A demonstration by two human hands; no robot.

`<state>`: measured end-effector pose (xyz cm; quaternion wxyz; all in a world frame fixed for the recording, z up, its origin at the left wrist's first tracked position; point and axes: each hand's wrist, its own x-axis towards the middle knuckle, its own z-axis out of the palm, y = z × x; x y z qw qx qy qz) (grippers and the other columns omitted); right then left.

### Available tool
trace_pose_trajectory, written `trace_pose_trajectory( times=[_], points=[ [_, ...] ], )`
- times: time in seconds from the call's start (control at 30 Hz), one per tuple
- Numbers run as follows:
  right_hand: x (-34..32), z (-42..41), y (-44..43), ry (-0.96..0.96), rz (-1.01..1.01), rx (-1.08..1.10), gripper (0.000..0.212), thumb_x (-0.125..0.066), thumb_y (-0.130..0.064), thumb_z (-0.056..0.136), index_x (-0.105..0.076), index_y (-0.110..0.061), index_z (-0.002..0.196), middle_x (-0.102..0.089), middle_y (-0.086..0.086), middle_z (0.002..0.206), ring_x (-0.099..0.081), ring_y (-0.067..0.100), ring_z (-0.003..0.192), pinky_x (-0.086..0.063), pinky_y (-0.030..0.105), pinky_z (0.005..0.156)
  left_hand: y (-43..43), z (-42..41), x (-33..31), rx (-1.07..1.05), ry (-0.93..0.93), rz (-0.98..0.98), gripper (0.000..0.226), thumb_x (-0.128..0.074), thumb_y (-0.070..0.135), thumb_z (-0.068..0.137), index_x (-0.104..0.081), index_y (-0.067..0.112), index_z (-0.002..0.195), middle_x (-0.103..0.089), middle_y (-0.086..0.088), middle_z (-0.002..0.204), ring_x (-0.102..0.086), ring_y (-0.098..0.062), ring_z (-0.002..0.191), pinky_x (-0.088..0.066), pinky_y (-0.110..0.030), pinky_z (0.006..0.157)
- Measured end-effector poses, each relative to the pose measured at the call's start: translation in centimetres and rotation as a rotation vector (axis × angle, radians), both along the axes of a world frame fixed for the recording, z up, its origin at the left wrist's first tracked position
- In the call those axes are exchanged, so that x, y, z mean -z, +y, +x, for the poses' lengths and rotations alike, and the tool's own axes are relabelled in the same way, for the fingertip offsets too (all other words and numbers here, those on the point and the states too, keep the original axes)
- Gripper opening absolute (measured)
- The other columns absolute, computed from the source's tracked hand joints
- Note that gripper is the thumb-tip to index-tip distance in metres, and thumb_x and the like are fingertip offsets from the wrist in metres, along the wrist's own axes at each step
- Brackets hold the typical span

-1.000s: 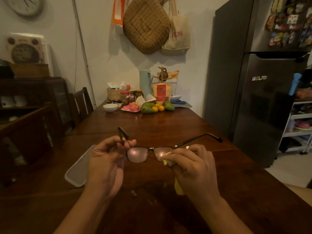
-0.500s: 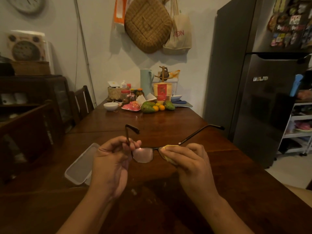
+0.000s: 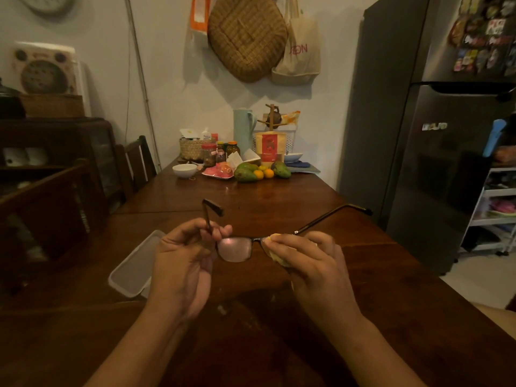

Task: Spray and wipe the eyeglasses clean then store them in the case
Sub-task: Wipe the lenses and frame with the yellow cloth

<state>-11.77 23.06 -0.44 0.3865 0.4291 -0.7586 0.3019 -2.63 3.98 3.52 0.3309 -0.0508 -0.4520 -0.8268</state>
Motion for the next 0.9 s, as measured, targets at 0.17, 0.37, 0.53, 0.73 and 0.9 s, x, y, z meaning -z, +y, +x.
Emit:
trace_pose_trajectory(
  times=[0.17,0.37,0.53,0.73,0.9],
  points=[
    [-0.3,0.4,0.5,0.010,-0.040,0.131,0.042,-0.087,-0.016,0.072,-0.071,-0.035,0.105,-0.067,-0.017,0.109,-0.048,0.016,0.101,-0.033,0.034,0.072,0.0,0.1,-0.4,-0.015,-0.011,0.027,0.025,-0.082,0.013,0.051,-0.071,0.008,0.072,-0.068,-0.009,0.071,-0.071,-0.022,0.077,-0.059,-0.029,0.074],
    [-0.5,0.7,0.3,-0.013,0.001,0.224,0.033,-0.067,-0.034,0.088,-0.067,-0.034,0.122,-0.064,-0.017,0.124,-0.047,0.016,0.111,-0.033,0.035,0.077,0.4,0.3,-0.6,-0.037,-0.044,0.003,0.016,-0.074,0.013,0.054,-0.073,0.010,0.070,-0.069,-0.008,0.071,-0.071,-0.021,0.078,-0.059,-0.028,0.073],
    [-0.1,0.3,-0.1,-0.032,0.003,0.085,0.057,-0.076,-0.007,0.081,-0.063,-0.034,0.130,-0.061,-0.018,0.131,-0.045,0.012,0.108,-0.032,0.031,0.075,0.8,0.1,-0.1,-0.019,-0.036,-0.022,0.012,-0.073,0.014,0.058,-0.073,0.011,0.070,-0.069,-0.008,0.072,-0.070,-0.021,0.078,-0.059,-0.031,0.078],
    [-0.3,0.0,0.8,-0.013,-0.016,0.071,0.043,-0.083,-0.009,0.072,-0.071,-0.034,0.105,-0.069,-0.015,0.107,-0.049,0.017,0.102,-0.029,0.033,0.072,0.8,0.0,-0.1,-0.023,-0.013,-0.009,0.012,-0.073,0.014,0.058,-0.074,0.011,0.069,-0.069,-0.007,0.070,-0.071,-0.019,0.076,-0.059,-0.029,0.075],
    [-0.8,0.5,0.7,-0.013,0.000,0.159,0.028,-0.077,-0.030,0.082,-0.070,-0.034,0.108,-0.066,-0.016,0.111,-0.047,0.013,0.106,-0.026,0.031,0.075,0.5,0.0,-0.3,-0.026,-0.002,0.012,0.015,-0.074,0.014,0.056,-0.072,0.008,0.070,-0.069,-0.007,0.070,-0.070,-0.020,0.076,-0.059,-0.031,0.080]
  ],
)
